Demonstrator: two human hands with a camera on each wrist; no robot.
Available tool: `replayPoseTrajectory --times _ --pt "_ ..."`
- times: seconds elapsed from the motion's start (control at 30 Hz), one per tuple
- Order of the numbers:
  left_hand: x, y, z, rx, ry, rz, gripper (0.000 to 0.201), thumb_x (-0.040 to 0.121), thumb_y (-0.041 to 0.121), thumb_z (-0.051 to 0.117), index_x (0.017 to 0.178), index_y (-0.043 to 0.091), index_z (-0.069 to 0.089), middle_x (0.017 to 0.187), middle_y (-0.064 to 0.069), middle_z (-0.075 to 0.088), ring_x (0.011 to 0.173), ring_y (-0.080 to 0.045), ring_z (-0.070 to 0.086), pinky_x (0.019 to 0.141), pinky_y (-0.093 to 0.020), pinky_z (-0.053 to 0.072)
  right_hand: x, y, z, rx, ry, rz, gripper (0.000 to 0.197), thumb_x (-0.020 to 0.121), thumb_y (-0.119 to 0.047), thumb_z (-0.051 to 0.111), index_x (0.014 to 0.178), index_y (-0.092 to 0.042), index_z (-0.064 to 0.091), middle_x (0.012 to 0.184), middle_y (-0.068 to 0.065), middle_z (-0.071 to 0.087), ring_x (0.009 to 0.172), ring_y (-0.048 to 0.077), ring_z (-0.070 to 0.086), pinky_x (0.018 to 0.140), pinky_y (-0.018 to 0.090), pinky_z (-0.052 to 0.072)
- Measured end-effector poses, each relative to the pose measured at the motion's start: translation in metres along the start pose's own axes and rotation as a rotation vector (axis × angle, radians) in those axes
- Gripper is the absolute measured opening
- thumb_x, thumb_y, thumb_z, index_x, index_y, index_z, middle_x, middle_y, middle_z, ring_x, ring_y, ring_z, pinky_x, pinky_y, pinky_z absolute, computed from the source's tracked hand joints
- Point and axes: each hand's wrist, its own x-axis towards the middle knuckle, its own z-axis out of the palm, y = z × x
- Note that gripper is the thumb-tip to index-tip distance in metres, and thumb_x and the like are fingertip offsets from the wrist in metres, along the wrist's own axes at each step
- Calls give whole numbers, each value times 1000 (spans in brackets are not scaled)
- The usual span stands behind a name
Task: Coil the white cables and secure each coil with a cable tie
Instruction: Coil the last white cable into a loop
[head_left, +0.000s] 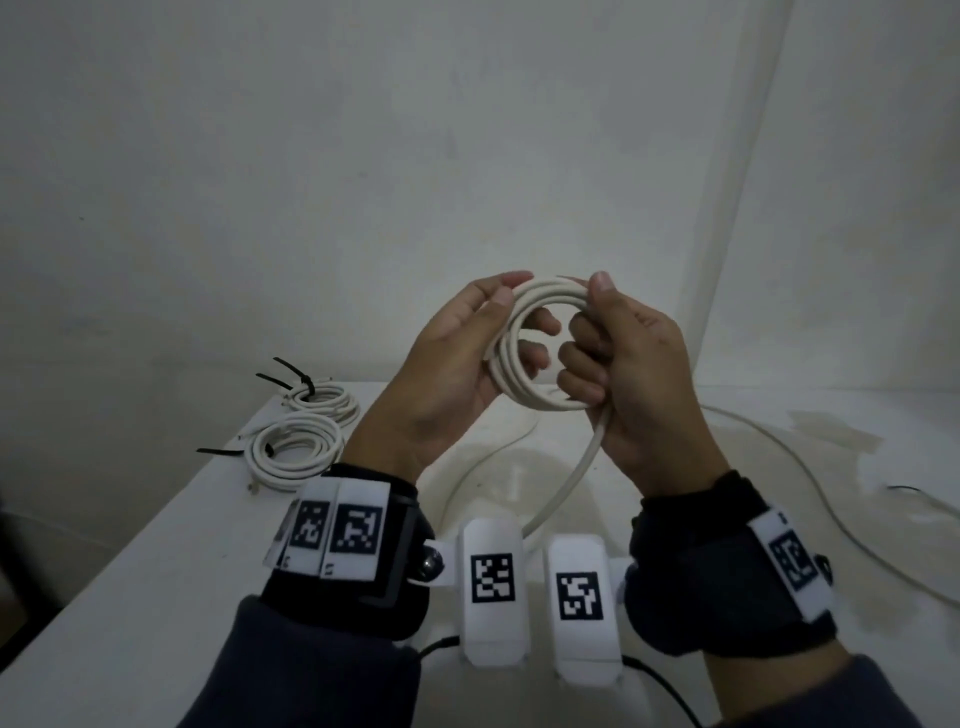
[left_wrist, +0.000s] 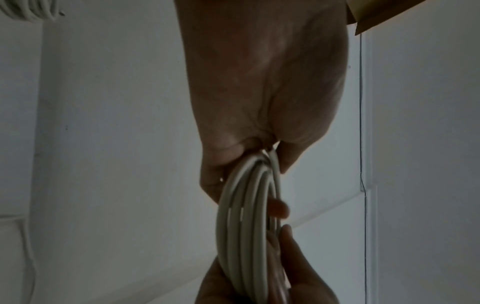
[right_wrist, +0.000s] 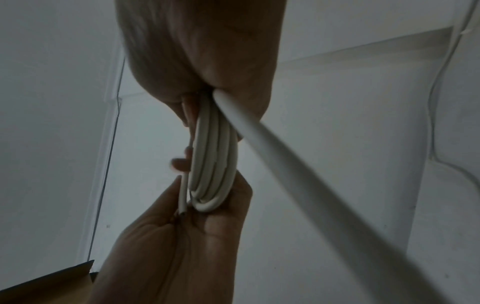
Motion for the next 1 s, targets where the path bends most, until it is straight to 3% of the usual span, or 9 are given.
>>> replayPoseTrajectory --times 0.1,0.2,0.33,0.5,0.63,0.7,0.8,0.9,1.0 --pt "0 0 -5 197 8 -108 36 100 32 38 126 11 50 95 -6 68 81 -16 64 74 -29 53 2 -2 -4 21 68 -49 31 102 -23 44 78 -11 59 50 -5 24 39 6 20 34 17 23" --pt "-1 -1 -12 382 30 -321 51 93 59 33 106 18 60 82 -4 63 72 -15 57 67 -28 46 4 -3 -7 41 151 -138 45 102 -21 43 58 -21 52 49 -6 21 39 7 17 35 17 20" --pt "-7 -2 -13 706 -219 -631 75 88 71 12 112 21 62 63 -8 64 52 -14 54 54 -25 38 4 -7 -11 51 252 -213 35 103 -21 42 68 -16 46 51 -5 19 42 8 14 37 19 19" --pt "-8 -11 -3 786 -391 -851 78 93 65 16 99 8 69 76 -15 73 53 -11 61 52 -16 43 4 -7 -11 91 270 -231 26 103 -21 43 84 -14 59 54 -3 18 43 8 17 37 19 24" --pt "-3 -15 -7 783 -116 -733 56 91 54 49 87 1 68 77 -17 74 65 -18 71 54 -16 52 4 -8 -12 161 238 -184 23 102 -20 45 88 -12 62 53 -4 24 41 7 23 38 18 30" --pt "0 -15 -13 693 106 -552 35 86 34 68 86 -1 68 75 -20 73 69 -23 72 60 -20 57 5 -10 -15 227 220 -133 21 100 -19 47 90 -12 63 53 -5 30 40 6 27 40 18 33" --pt "2 -12 -17 565 373 -223 19 76 9 77 87 -4 67 78 -25 71 69 -25 71 67 -25 59 7 -9 -18 355 172 -18 17 99 -19 48 91 -13 62 52 -7 36 39 4 30 41 16 34" --pt "4 -11 -12 405 518 -9 43 74 -4 75 106 7 48 86 -20 69 76 -20 69 69 -23 58 8 -4 -16 358 126 47 18 98 -20 48 90 -14 63 52 -7 38 38 4 29 40 15 33" --pt "7 -7 -5 118 551 50 52 81 -13 64 116 9 33 96 -15 70 84 -19 70 74 -25 58 7 2 -13 210 137 22 17 98 -19 50 97 -14 66 55 -5 43 41 5 30 42 17 34"
